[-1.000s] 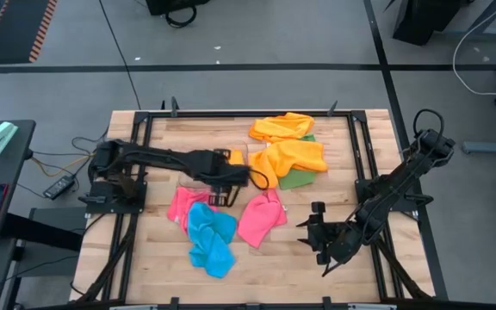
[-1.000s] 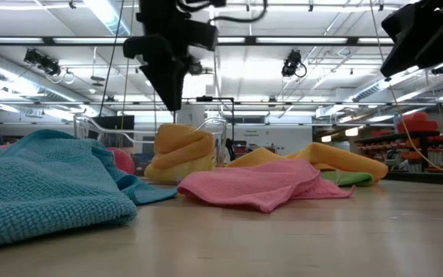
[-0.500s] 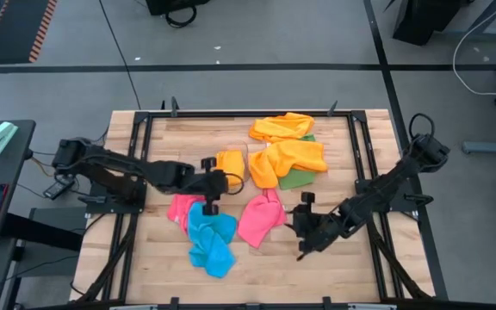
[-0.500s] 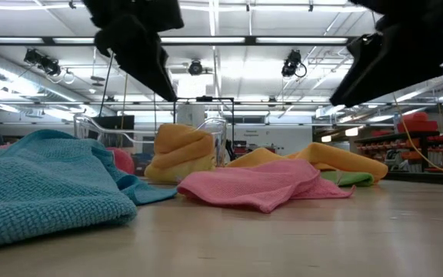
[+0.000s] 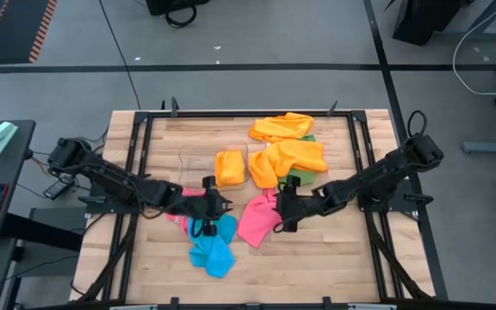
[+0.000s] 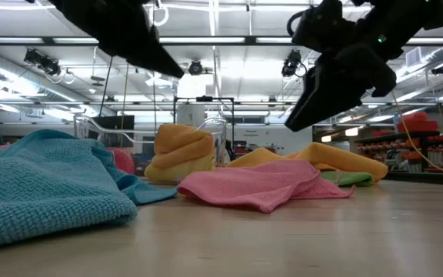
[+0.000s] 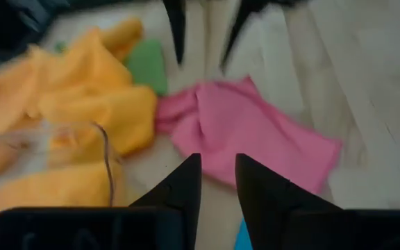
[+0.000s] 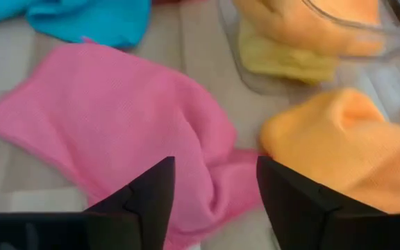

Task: Fold microfiber towels
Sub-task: Fold the right pink microfiber cloth

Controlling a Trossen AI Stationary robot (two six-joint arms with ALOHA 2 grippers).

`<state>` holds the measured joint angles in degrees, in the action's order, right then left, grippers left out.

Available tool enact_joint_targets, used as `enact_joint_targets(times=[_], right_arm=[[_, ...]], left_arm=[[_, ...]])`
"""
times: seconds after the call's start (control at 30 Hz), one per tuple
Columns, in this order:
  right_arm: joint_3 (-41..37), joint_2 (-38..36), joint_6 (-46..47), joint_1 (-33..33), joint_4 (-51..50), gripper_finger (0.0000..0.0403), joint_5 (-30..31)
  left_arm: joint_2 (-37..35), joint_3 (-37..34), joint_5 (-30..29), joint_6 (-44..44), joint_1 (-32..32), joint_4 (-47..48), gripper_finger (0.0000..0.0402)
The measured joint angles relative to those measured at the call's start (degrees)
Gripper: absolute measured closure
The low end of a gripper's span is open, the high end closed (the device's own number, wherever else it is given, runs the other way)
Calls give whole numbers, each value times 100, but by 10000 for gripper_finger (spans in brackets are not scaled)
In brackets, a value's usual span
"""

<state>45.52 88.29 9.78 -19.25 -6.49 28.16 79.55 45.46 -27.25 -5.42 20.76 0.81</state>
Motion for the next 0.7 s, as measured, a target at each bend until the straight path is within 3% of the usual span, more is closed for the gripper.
enact_joint_targets(times=[0.2, 0.37, 0.47, 0.7], right_arm=[[3, 233, -151, -17, 479, 155, -19], [0, 412, -323, -23, 369, 151, -95], [0, 474, -478, -173, 383, 154, -685], [38, 1062, -1360, -756, 1815, 169, -1211]], left_arm=[[0, -346, -1173, 540, 381, -1083, 311], [0, -784, -1237, 865, 379, -1889, 319], [0, -923, -1254, 936, 300, -2034, 324], [7, -951, -1256, 910, 110, -2028, 331]])
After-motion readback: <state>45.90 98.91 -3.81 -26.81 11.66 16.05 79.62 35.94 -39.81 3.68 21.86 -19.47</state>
